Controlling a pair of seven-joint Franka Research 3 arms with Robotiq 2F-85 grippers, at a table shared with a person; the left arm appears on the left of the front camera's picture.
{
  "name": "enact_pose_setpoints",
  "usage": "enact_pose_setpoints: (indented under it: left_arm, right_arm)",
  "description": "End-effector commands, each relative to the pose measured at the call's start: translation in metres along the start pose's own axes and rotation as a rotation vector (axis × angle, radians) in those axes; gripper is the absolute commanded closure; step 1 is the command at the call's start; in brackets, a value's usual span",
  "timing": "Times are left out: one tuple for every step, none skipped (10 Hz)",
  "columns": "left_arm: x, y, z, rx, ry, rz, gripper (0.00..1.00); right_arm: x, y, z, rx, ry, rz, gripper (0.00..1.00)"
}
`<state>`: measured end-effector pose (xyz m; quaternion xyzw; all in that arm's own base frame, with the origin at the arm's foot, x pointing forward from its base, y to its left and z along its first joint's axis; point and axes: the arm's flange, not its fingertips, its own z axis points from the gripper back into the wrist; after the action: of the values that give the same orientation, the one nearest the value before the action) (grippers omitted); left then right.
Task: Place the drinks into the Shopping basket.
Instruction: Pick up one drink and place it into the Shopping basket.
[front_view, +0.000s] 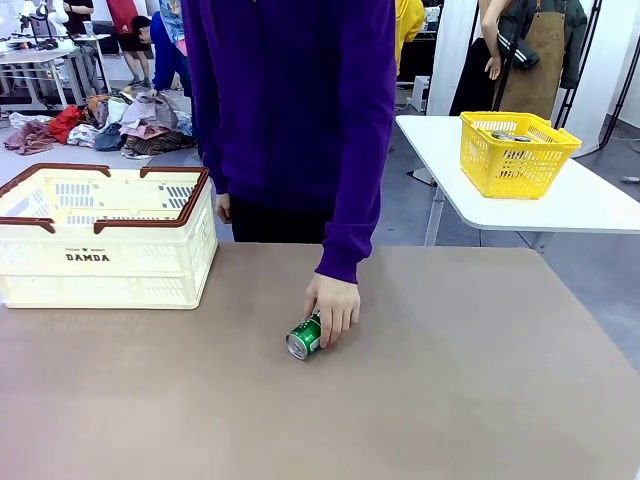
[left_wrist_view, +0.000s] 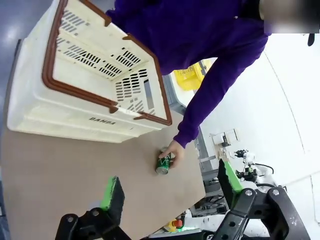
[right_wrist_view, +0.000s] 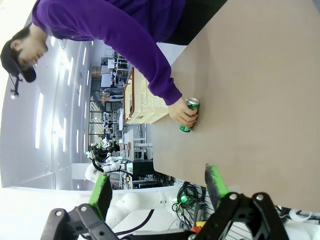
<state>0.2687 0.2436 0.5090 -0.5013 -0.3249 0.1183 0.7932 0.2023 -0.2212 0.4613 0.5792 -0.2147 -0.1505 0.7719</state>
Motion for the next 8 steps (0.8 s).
enact_pose_setpoints:
  left_arm:
    - [0.003,-0.011,-0.018,0.008,0.02,-0.042,0.0]
    - [0.002,-0.026,-0.04,0.02,0.059,-0.075,0.0]
    - [-0.004,-0.045,-0.076,0.057,0.099,-0.108,0.0]
    - [-0.017,-0.068,-0.121,0.115,0.139,-0.169,0.0]
    - [-0.033,-0.086,-0.158,0.152,0.221,-0.238,0.0]
    - [-0.05,-0.098,-0.188,0.178,0.307,-0.298,0.0]
    - [-0.058,-0.102,-0.2,0.192,0.355,-0.332,0.0]
    - [-0.05,-0.1,-0.188,0.175,0.332,-0.315,0.0]
  right_arm:
    - [0.003,0.002,0.002,0.024,-0.01,0.029,0.0]
    - [0.003,0.002,0.002,0.024,-0.01,0.029,0.0]
    - [0.003,0.002,0.002,0.024,-0.01,0.029,0.0]
    - [0.003,0.002,0.002,0.024,-0.01,0.029,0.0]
    - [0.003,0.002,0.002,0.024,-0.01,0.029,0.0]
    - [0.003,0.002,0.002,0.024,-0.01,0.029,0.0]
    - [0.003,0.002,0.002,0.024,-0.01,0.029,0.0]
    - [0.003,0.002,0.002,0.024,-0.01,0.029,0.0]
